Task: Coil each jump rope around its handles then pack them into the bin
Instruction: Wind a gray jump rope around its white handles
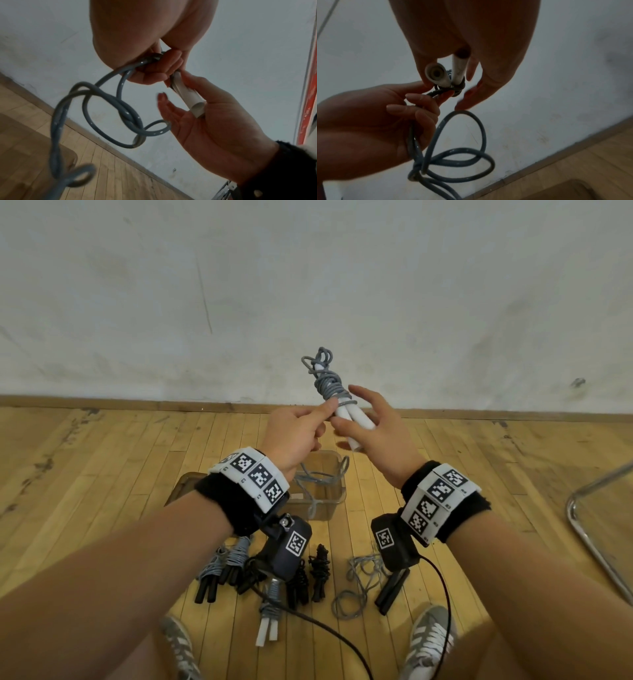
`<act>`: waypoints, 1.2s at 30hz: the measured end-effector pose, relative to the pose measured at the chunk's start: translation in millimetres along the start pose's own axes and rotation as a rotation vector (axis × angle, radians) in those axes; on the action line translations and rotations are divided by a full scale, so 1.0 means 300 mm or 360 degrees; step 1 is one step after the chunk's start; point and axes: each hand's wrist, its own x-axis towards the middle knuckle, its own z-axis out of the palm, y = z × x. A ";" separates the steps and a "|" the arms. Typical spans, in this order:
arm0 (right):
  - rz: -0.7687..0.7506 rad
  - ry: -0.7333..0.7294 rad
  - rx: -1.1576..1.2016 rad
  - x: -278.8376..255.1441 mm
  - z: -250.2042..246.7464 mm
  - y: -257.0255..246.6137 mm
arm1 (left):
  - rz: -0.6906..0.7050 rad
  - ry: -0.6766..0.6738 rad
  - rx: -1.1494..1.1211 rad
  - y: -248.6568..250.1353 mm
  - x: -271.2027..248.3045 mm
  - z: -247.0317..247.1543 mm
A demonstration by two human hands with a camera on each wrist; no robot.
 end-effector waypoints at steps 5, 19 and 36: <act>0.0055 -0.0232 0.0045 -0.007 0.000 0.001 | 0.0090 0.0029 0.0113 -0.015 -0.002 0.004; -0.0248 0.0133 -0.0925 0.031 -0.051 0.035 | 0.0012 -0.0028 0.0185 0.002 -0.017 0.023; -0.0201 0.0032 -0.0261 0.005 -0.017 0.014 | 0.0038 0.0051 0.0044 0.018 -0.009 0.013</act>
